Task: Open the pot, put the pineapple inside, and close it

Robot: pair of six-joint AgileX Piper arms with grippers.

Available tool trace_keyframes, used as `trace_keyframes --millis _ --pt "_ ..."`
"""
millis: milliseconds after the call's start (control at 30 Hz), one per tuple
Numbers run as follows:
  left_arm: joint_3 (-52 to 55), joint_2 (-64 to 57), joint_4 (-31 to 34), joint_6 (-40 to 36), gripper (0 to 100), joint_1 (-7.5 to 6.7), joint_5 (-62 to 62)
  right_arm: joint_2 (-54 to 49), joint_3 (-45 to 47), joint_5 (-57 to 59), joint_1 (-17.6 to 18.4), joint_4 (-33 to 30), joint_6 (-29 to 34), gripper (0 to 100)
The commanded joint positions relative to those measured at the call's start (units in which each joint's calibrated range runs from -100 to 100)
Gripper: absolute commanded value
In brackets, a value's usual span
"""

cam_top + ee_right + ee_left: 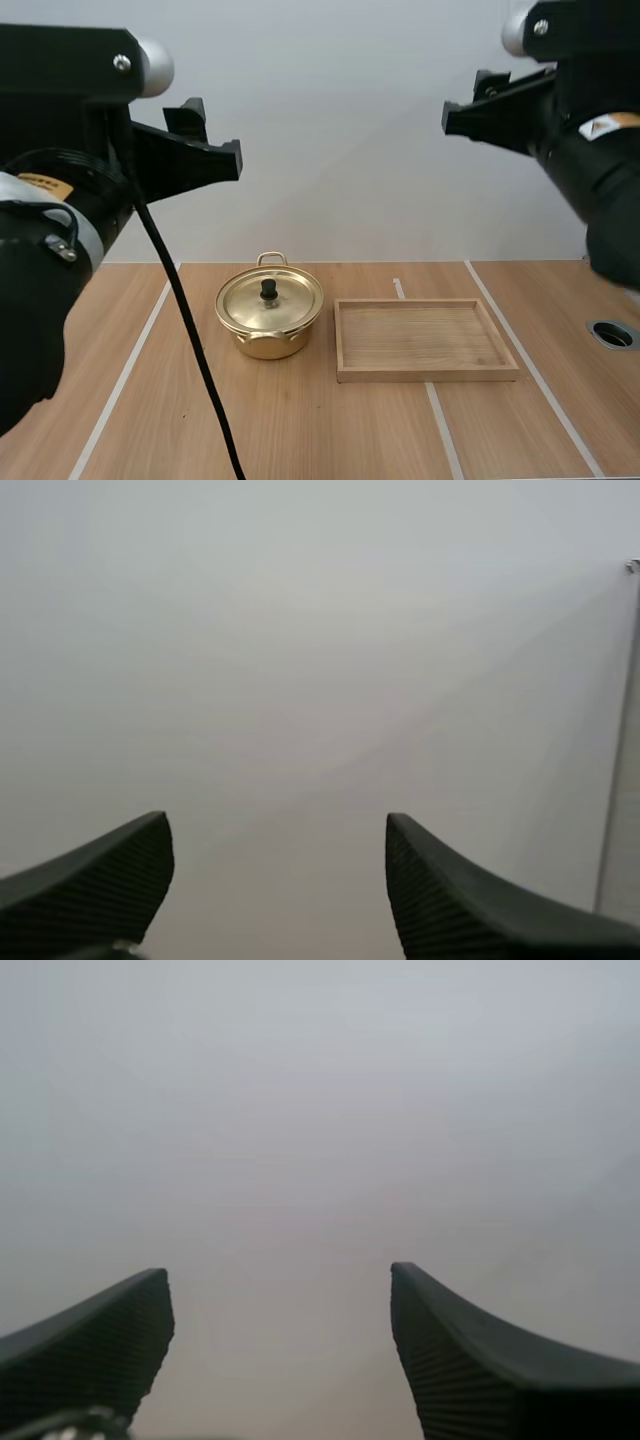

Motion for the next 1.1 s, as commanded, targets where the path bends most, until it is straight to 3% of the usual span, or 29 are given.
trace_keyframes --millis 0,100,233,333,433,533,567,667,800,967,1067 --pt "1.65 -2.14 5.1 -0.9 100 -2.99 -6.12 -2.27 7.17 -2.87 -0.97 -0.18 -0.34 100" --pt "2.7 -4.35 10.57 -4.54 100 -5.19 -3.74 -2.4 13.28 -2.87 -3.02 2.43 -0.34 100" --pt "5.49 -7.66 20.03 -12.38 100 -6.09 1.95 -2.4 18.42 1.84 -3.77 -1.01 -0.34 100" --pt "8.52 -8.77 31.27 -22.05 100 -5.88 2.4 -2.4 18.85 1.84 -3.77 -2.98 -0.34 100" --pt "11.17 -8.77 39.32 -31.36 100 -4.03 4.16 -2.4 18.85 1.27 -3.39 -1.74 -0.34 100" --pt "12.82 -8.77 42.67 -32.56 100 -1.82 7.07 -2.4 19.06 1.11 -1.07 -1.46 -0.34 100" --pt "13.0 -8.77 43.81 -32.56 100 -1.17 7.45 -2.4 19.57 -0.62 1.29 -2.95 -0.34 100" --pt "13.0 -9.44 44.28 -32.56 100 -0.42 6.73 -3.4 22.67 -11.77 5.27 -6.64 -0.34 100" --pt "13.0 -10.54 44.0 -32.56 100 -1.13 8.12 -5.34 27.66 -22.54 3.77 -7.99 -0.45 100" --pt "14.33 -11.56 44.55 -32.56 100 -3.12 11.83 -5.4 29.92 -8.72 2.28 -17.02 -0.82 100" --pt "18.08 -12.71 45.44 -32.43 100 -3.93 10.91 -5.4 29.92 -0.91 0.73 -17.09 -0.73 100"
